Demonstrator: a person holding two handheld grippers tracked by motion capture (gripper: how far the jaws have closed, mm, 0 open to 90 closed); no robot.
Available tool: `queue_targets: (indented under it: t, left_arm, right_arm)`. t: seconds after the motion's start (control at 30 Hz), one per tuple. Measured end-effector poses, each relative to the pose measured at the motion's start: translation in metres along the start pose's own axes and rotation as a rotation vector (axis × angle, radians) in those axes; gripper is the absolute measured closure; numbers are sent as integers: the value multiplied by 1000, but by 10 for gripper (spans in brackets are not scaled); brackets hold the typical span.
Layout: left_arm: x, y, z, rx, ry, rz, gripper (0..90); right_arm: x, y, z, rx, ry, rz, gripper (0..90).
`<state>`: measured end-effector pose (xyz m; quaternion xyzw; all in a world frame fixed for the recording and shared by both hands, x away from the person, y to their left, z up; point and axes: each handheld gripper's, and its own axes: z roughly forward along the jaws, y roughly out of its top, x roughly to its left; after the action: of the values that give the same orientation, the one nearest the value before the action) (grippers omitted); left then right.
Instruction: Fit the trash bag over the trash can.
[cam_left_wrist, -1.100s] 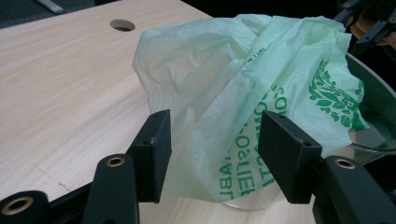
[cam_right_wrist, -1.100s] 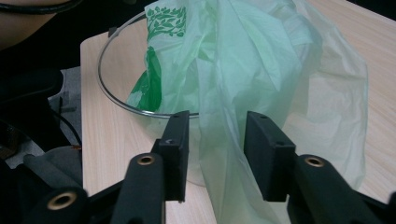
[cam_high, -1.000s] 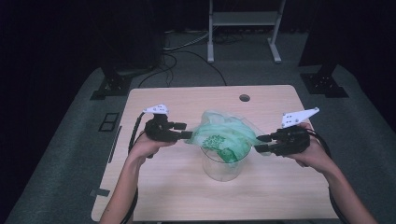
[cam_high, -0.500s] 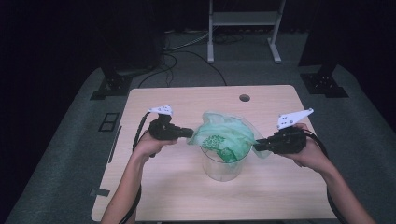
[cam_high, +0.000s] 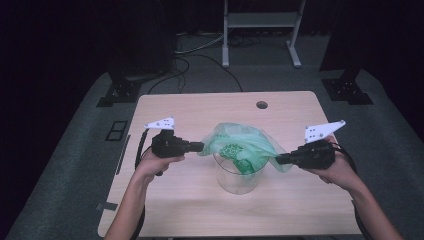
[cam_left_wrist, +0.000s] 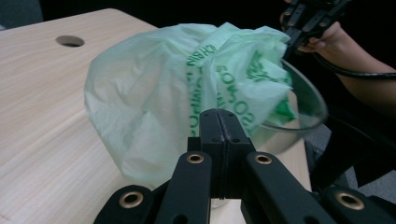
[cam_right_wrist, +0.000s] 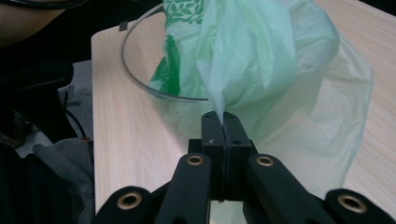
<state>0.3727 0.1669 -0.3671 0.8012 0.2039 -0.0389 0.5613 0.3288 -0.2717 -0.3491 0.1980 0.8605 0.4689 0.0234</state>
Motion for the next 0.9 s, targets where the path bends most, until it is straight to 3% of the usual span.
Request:
queue_targets:
  t: [0.2, 0.33, 0.53, 0.9]
  left_arm:
    - [-15, -12, -5, 2, -29, 20, 900]
    - [-21, -21, -5, 14, -54, 25, 900]
    - [-21, -37, 0, 62, -65, 5, 900]
    - [-18, -56, 12, 117, -98, -27, 900]
  right_arm:
    - [9, -6, -3, -19, 50, -7, 900]
    - [14, -9, -1, -4, 87, -16, 900]
    - [22, -15, 9, 50, 136, -36, 900]
    - [22, -25, 24, 126, 172, -29, 900]
